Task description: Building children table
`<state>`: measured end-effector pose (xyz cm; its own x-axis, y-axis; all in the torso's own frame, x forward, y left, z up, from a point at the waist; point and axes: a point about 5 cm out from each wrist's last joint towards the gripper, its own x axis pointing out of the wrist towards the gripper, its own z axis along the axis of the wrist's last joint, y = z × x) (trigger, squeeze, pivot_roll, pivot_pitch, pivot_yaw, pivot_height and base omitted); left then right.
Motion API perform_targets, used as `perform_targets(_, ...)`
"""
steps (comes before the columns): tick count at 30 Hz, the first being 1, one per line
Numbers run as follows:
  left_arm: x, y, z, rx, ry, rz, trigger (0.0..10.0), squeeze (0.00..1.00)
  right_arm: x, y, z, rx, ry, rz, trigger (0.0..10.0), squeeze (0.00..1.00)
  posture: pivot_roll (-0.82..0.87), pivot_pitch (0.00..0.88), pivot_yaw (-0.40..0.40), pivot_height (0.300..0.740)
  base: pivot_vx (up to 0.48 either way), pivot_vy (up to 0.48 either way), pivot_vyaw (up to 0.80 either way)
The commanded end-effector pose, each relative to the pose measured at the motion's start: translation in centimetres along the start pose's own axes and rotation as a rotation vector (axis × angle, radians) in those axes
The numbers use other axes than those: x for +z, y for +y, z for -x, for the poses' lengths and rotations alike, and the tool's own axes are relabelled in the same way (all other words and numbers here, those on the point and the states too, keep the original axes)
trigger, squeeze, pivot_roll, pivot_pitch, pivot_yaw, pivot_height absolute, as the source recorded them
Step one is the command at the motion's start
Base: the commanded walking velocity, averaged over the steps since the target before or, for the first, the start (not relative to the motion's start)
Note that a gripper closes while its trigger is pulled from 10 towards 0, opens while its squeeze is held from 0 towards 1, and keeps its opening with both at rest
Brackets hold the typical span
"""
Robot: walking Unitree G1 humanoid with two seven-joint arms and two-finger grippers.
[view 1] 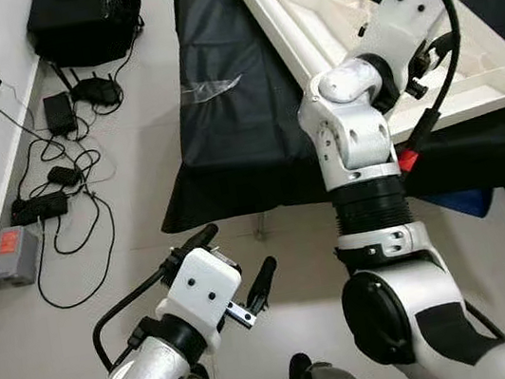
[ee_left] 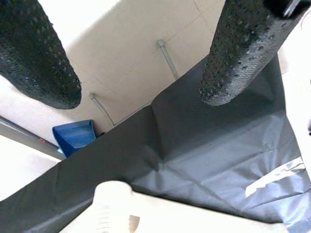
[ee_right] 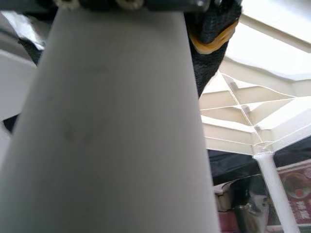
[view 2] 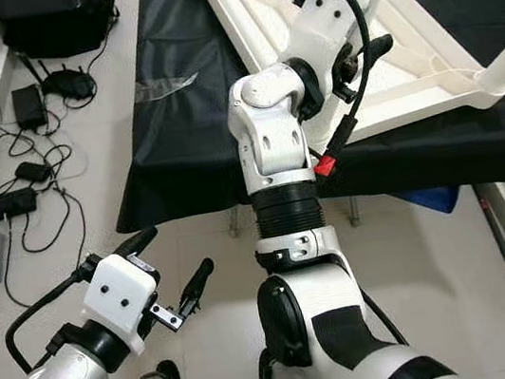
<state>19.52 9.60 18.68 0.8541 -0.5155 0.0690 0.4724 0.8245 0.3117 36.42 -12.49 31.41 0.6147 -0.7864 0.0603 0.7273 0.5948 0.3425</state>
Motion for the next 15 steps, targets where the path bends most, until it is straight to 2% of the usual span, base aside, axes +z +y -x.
perform_targets(1, -0.2, -0.3, 0.2, -0.007, 0.012, 0.002, 10.0, 0.00, -5.4, -1.3, -0.4, 0.022, 0.248, 0.054, 10.0, 0.00, 0.17, 0.323, -0.076, 0.740, 0.000, 0.000, 0.00)
perform_targets(3, -0.2, -0.3, 0.2, -0.007, 0.013, 0.001, 10.0, 0.00, -5.7, -1.5, -0.6, 0.036, 0.281, 0.039, 10.0, 0.00, 0.16, 0.322, -0.073, 0.740, 0.000, 0.000, 0.00)
perform_targets(5, -0.2, -0.3, 0.1, -0.007, 0.010, 0.001, 10.0, 0.00, -6.3, -2.4, -1.3, 0.043, 0.288, 0.057, 10.0, 0.00, 0.16, 0.318, -0.072, 0.740, 0.000, 0.000, 0.00)
perform_targets(10, -0.2, -0.3, 0.1, -0.006, 0.008, 0.002, 10.0, 0.00, -6.6, -2.8, -1.5, 0.045, 0.286, 0.079, 10.0, 0.00, 0.16, 0.317, -0.069, 0.740, 0.000, 0.000, 0.00)
perform_targets(15, -0.2, -0.3, 0.1, -0.006, 0.006, 0.000, 10.0, 0.00, -5.7, -1.9, -1.4, 0.187, 0.184, 0.089, 10.0, 0.00, 0.16, 0.314, -0.069, 0.740, 0.000, 0.000, 0.00)
